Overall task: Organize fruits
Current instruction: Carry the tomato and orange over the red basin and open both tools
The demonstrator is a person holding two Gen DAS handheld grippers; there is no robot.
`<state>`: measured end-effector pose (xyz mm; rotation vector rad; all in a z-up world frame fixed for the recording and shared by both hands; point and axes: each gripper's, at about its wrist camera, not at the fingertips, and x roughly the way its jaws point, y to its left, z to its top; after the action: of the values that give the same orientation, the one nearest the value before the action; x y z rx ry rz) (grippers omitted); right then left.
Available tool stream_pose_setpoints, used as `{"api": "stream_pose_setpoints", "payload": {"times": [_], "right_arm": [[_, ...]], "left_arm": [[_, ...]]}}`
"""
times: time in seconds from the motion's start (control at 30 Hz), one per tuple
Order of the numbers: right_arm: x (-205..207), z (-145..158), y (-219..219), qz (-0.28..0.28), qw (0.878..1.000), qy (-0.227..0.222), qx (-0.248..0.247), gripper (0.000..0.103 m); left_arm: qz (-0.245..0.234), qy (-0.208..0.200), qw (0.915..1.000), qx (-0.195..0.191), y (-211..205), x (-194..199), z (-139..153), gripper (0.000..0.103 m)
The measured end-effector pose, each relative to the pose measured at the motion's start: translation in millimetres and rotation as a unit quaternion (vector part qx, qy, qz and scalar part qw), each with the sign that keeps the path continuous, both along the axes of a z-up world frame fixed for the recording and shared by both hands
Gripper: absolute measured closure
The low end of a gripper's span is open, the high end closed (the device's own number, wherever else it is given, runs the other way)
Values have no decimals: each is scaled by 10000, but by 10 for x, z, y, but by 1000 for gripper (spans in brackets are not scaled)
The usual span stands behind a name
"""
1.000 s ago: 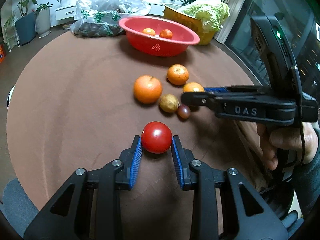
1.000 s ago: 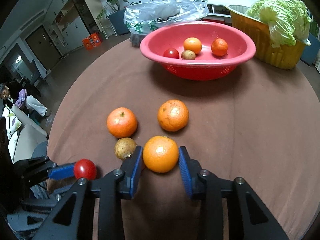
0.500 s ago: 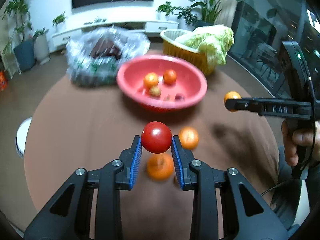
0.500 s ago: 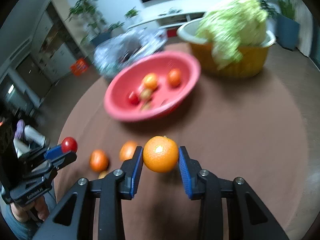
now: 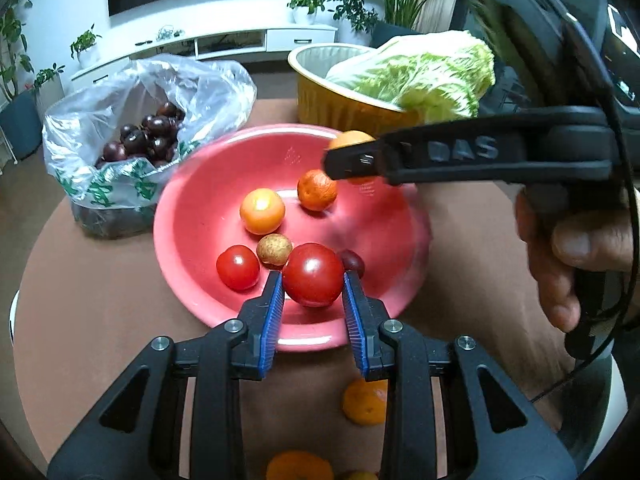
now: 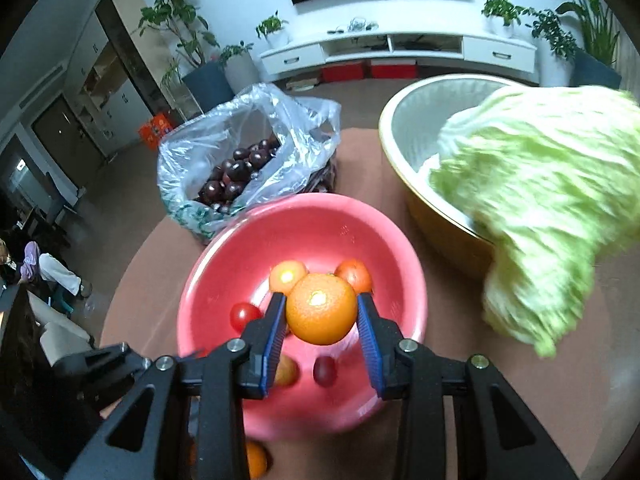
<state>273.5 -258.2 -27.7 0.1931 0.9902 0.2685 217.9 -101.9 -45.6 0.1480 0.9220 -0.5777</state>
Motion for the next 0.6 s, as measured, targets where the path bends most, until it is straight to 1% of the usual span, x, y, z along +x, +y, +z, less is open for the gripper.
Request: {"api": "stream_pose_setpoints", "payload": {"times": [0.07, 0.27, 0.47, 0.53, 0.6], "right_arm": [[122, -88, 22, 25, 9999, 91, -38, 65], [259, -242, 29, 1, 9996, 282, -65, 65], [273, -267, 20, -15, 9994, 339, -86, 64], [295, -269, 21, -60, 9993, 374, -73, 61], [299, -267, 9, -112, 9990, 425, -29, 52]], "left_arm": [[-30, 41, 10000, -10, -8, 29, -59, 75], [25, 124, 9998, -130, -11, 93, -134, 75], [46, 76, 10000, -36, -27, 85, -137, 74], [96, 93, 9999, -35, -27, 90, -138, 74], [116, 95, 9999, -37, -25, 73, -131, 72]]}}
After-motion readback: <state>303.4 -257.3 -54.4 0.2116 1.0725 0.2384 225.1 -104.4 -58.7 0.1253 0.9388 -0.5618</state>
